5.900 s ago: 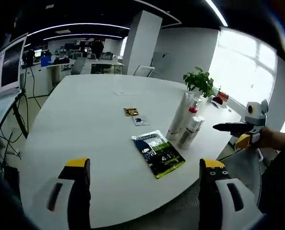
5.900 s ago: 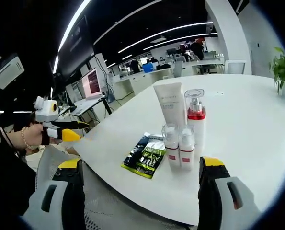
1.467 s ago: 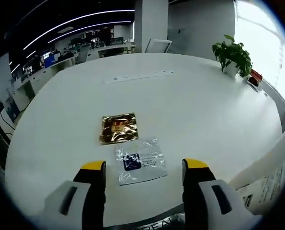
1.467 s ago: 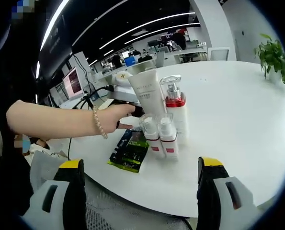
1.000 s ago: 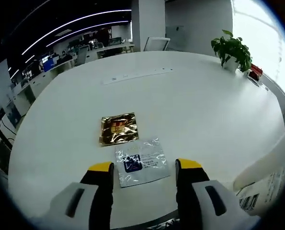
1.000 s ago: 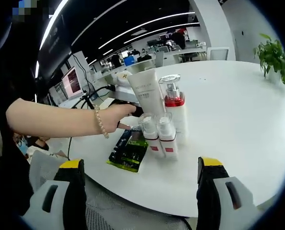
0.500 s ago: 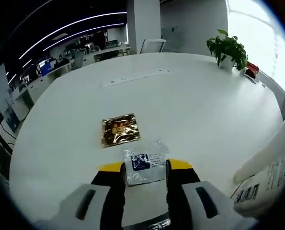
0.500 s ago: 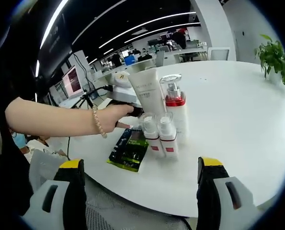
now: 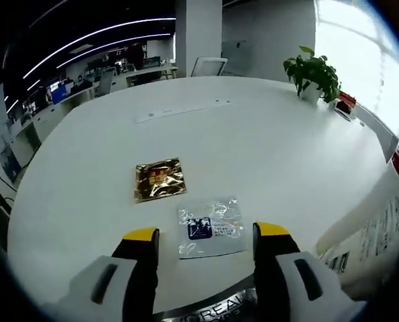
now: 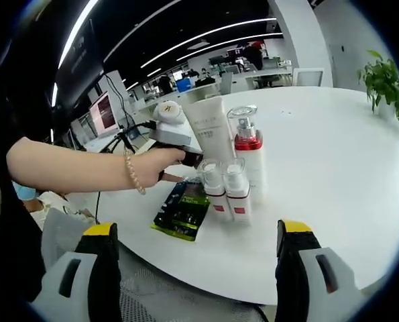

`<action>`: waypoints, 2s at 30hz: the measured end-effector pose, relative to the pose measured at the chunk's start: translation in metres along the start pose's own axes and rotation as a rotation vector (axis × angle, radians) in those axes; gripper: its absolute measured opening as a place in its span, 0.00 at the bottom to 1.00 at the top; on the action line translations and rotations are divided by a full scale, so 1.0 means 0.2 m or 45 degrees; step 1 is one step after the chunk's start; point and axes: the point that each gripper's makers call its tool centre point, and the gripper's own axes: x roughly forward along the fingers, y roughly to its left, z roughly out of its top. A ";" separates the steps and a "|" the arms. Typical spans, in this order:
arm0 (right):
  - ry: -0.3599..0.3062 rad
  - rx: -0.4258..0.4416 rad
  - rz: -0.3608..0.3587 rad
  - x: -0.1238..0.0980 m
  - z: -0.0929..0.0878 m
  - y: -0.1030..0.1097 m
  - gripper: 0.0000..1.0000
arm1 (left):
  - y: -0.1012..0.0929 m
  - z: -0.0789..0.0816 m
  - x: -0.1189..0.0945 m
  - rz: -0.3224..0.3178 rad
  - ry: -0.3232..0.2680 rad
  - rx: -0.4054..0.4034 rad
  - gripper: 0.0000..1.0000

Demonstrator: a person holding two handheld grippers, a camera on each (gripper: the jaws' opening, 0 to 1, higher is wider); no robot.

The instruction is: Arrange the skincare products in the storage area until every visible bottle or jar stands upright without overlapping.

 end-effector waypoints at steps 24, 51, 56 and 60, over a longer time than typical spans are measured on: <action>-0.006 0.017 -0.017 0.00 0.00 -0.01 0.97 | 0.01 0.01 0.06 0.041 0.083 0.050 0.38; -0.054 -0.004 0.006 -0.03 0.05 -0.01 0.97 | 0.08 0.02 -0.27 0.044 -0.070 -0.023 0.38; -0.103 0.023 0.026 -0.06 0.11 -0.03 0.97 | 0.11 0.00 -0.46 0.060 -0.108 -0.036 0.38; -0.101 -0.025 0.033 -0.06 0.16 -0.01 0.96 | 0.14 -0.04 -0.55 0.073 -0.129 -0.057 0.38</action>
